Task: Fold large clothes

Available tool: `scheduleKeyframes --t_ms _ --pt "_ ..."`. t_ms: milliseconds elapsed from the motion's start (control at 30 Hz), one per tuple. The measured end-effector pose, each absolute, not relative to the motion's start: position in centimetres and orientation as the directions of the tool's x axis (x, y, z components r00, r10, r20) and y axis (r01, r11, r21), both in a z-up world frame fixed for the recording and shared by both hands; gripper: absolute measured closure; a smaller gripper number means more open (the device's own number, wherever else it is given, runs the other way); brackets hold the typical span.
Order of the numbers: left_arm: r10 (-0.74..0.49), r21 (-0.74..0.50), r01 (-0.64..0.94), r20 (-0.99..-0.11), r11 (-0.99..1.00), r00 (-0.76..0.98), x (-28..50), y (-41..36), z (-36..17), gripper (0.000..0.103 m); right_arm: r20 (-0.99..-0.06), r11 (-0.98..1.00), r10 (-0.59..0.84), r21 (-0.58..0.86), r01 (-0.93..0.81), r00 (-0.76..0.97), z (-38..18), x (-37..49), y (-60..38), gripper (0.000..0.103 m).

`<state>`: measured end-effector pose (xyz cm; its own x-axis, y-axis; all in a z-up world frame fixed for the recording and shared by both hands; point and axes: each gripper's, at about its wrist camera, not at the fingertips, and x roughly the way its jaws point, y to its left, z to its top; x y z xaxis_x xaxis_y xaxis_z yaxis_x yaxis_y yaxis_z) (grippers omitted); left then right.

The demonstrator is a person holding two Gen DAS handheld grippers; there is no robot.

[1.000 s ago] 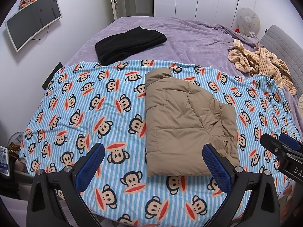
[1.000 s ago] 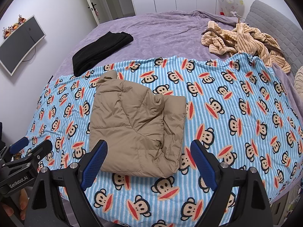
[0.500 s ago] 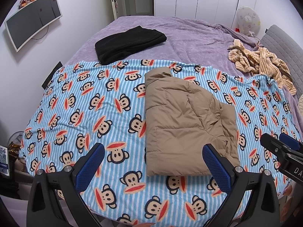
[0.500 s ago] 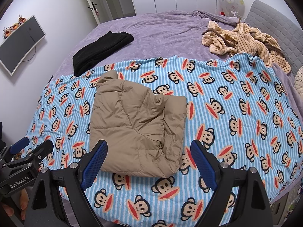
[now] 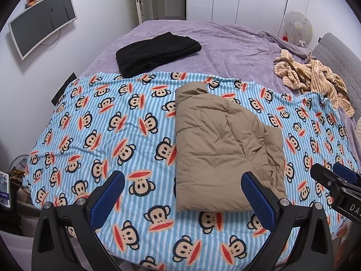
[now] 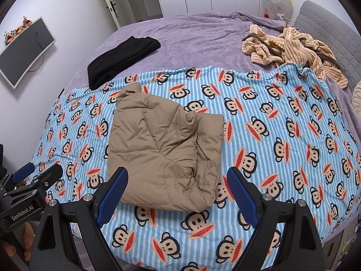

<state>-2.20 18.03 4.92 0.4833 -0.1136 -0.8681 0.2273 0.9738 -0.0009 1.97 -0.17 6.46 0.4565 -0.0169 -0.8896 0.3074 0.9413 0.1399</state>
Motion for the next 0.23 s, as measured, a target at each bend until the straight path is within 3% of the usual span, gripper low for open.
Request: scheduleKeyframes --t_ms 233 --pt "-0.119 -0.005 0.233 -0.870 0.972 0.478 -2.08 17.82 5.07 0.000 -0.890 0.941 -0.017 0.140 0.308 0.456 6.39 1.87 0.14 0.012"
